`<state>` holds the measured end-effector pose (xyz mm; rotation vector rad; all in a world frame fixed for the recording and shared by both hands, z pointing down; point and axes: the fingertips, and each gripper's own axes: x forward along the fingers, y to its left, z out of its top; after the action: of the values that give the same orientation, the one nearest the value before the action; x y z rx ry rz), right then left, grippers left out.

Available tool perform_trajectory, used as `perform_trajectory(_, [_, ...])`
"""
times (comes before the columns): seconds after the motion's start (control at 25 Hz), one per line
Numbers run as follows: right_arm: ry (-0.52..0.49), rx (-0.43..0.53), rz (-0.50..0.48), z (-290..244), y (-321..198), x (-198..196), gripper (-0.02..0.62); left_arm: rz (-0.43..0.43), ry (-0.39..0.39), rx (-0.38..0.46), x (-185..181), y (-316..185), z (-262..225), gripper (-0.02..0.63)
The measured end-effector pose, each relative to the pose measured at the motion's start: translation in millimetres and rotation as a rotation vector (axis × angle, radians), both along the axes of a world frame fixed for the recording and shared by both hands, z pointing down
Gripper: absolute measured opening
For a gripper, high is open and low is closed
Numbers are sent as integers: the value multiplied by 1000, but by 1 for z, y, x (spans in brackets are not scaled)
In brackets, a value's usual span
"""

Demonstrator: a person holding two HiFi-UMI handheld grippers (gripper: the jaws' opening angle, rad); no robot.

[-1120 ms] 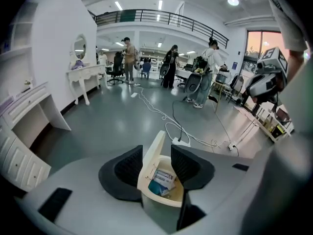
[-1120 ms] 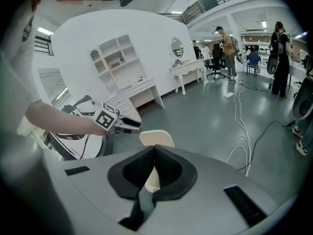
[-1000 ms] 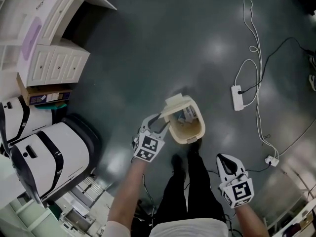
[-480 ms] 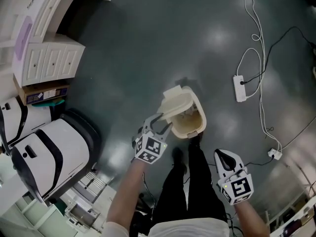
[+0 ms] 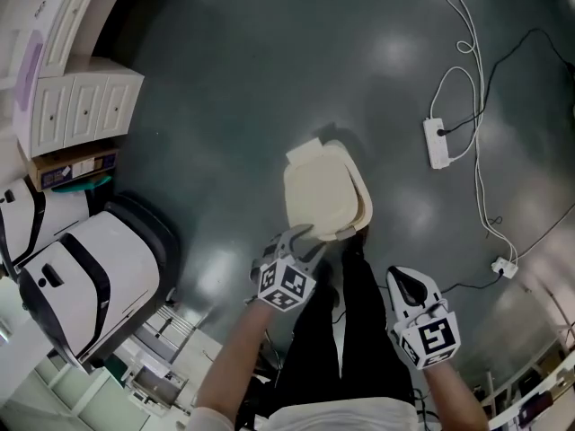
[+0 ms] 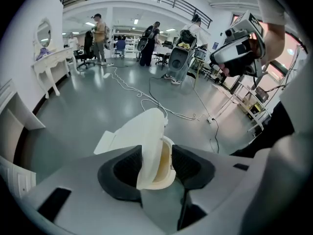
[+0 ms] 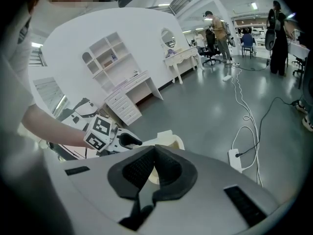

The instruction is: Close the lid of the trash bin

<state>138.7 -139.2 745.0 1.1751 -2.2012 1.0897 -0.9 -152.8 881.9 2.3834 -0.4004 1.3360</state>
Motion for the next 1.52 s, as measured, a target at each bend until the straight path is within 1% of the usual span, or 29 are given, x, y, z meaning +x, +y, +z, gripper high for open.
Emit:
perform_trajectory(0.16, [2,-29,25,19,14,12,12,22,-12,-37,8,23,24,190])
perform_trajectory(0.28, [4,-52,50,35,25,20,12,50,-30,-75,12,47,48,195])
perform_trajectory(0.4, [2,-72,74,51,33,29,12,62,-52,-105,17,63,74,196])
perform_trajectory(0.68, [0,-102,107,74,45,33,12,89,-99,-163,22,85,126,205])
perform_trajectory(0.88, [-2,-115,119,87,47,33,12,94,-125,-198,23,92,152,228])
perform_trajectory(1.0, [0,-119,120,93,46,30,12,79,-126,-210,26,92,162,250])
perform_trajectory(1.08, [2,-120,118,95,46,27,12,44,-117,-212,27,88,165,208])
perform_trajectory(1.16, [3,-121,114,96,46,23,12,13,-113,-226,27,87,168,195])
perform_trajectory(1.2, [3,-121,112,96,46,21,12,5,-111,-230,27,86,170,211])
perform_trajectory(1.24, [4,-118,110,96,46,19,12,2,-111,-230,27,86,170,191])
perform_trajectory(1.28, [5,-114,108,95,46,16,12,1,-108,-231,27,85,170,184])
perform_trajectory(1.32, [7,-110,106,95,46,15,12,-1,-104,-235,28,85,170,188])
perform_trajectory(1.4, [11,-101,103,93,48,11,12,-4,-94,-245,28,87,168,227])
perform_trajectory(1.52, [22,-82,97,84,52,5,12,12,-83,-230,25,90,155,229])
